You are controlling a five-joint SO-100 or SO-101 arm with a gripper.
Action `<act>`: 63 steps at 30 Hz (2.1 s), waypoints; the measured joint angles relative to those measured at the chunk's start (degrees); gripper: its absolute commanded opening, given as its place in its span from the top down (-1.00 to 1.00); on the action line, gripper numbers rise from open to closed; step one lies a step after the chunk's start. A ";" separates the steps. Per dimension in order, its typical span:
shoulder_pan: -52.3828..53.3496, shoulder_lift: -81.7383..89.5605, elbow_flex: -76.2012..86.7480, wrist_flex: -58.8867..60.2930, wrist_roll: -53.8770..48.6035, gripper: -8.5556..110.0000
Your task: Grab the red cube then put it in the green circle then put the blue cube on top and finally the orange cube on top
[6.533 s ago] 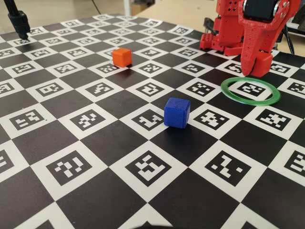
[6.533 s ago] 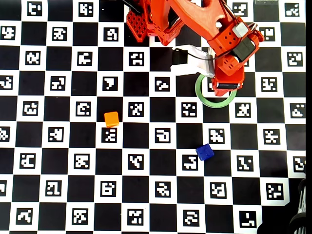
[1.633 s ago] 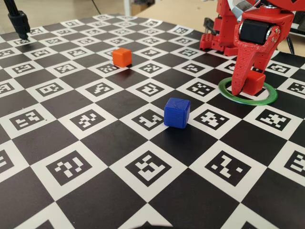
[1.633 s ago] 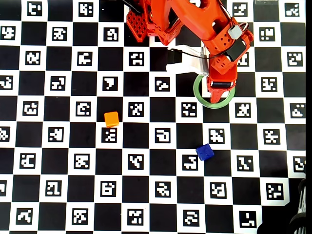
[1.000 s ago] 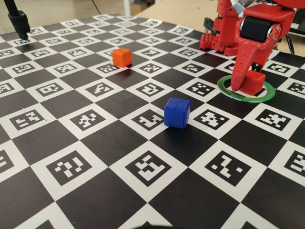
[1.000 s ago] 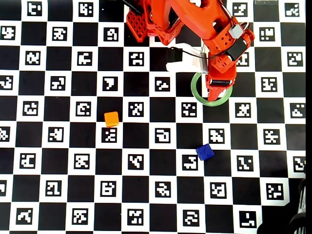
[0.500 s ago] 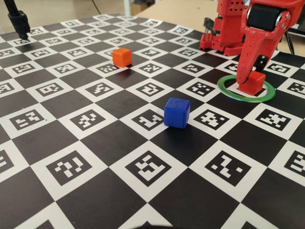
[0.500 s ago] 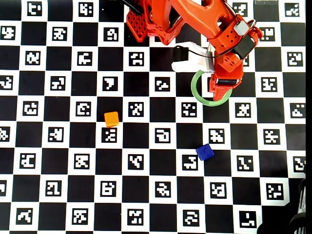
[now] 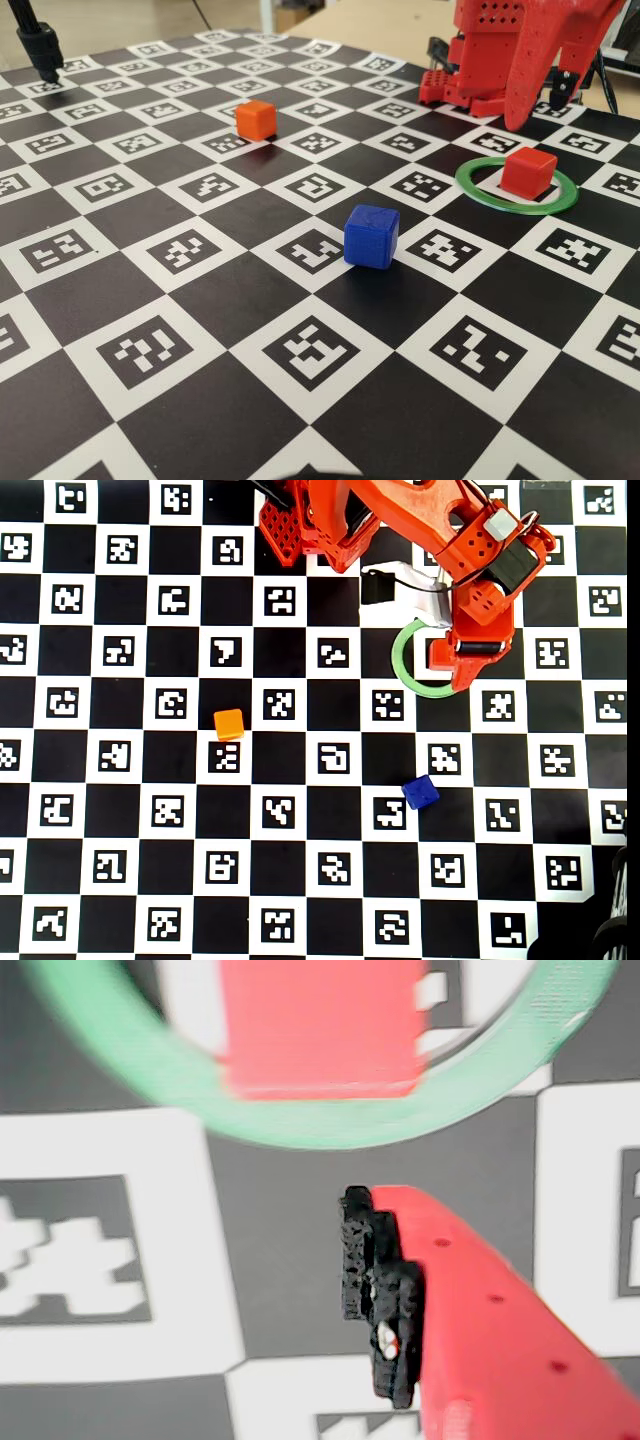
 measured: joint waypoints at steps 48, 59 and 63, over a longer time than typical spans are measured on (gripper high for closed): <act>17.49 -42.01 -54.49 14.85 -25.22 0.12; 20.04 -46.49 -54.49 11.95 -24.61 -0.04; 20.48 -47.02 -54.49 10.46 -24.61 -0.04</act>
